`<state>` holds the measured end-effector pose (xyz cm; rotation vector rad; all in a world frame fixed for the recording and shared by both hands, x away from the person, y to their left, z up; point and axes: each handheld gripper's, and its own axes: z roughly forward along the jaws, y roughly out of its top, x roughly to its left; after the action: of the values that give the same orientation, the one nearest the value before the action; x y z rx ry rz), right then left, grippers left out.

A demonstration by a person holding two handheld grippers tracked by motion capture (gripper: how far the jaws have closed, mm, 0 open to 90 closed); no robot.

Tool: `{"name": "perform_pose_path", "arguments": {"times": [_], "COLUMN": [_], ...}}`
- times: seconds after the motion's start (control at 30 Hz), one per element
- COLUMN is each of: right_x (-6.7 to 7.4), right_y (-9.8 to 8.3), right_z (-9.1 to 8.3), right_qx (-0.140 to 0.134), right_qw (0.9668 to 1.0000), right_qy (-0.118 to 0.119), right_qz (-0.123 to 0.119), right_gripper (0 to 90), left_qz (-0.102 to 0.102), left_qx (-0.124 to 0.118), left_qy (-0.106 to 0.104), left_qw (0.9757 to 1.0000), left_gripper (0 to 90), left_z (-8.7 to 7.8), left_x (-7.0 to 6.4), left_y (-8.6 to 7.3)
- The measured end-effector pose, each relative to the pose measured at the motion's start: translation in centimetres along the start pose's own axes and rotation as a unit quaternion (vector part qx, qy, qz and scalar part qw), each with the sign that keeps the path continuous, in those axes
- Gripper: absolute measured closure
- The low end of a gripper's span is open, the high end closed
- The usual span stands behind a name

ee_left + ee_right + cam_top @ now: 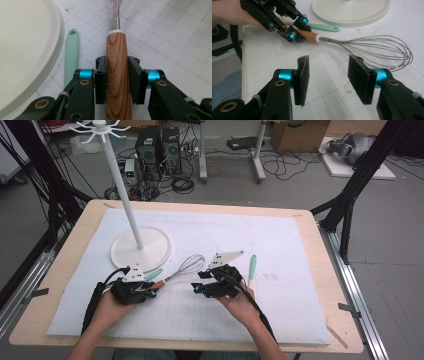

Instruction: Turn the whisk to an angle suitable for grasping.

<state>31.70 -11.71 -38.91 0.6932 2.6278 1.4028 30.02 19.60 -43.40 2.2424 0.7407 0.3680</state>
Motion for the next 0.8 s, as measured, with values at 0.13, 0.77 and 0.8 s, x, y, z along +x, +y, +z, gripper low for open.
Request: {"name": "perform_pose_path", "arguments": {"times": [0.13, 0.77, 0.8], "right_x": [-0.1, 0.2, 0.2], "right_y": [0.1, 2.4, 2.6], "right_z": [-0.1, -0.8, -0.9], "right_qx": [0.003, 0.027, 0.028], "right_qw": [1.0, 0.9983, 0.998], "right_qy": [0.003, 0.024, 0.026], "right_qz": [-0.002, -0.044, -0.05], "right_gripper": [51.3, 51.9, 51.8], "left_qz": [0.007, 0.026, 0.026], "left_qx": [0.0, -0.021, -0.023], "left_qy": [-0.005, -0.029, -0.033], "left_qw": [1.0, 0.999, 0.9989], "left_gripper": [70.1, 70.2, 70.2], "left_z": [-0.3, -2.4, -2.5], "left_x": [-0.1, -0.4, -0.5], "left_y": [0.1, 0.5, 0.6]}}
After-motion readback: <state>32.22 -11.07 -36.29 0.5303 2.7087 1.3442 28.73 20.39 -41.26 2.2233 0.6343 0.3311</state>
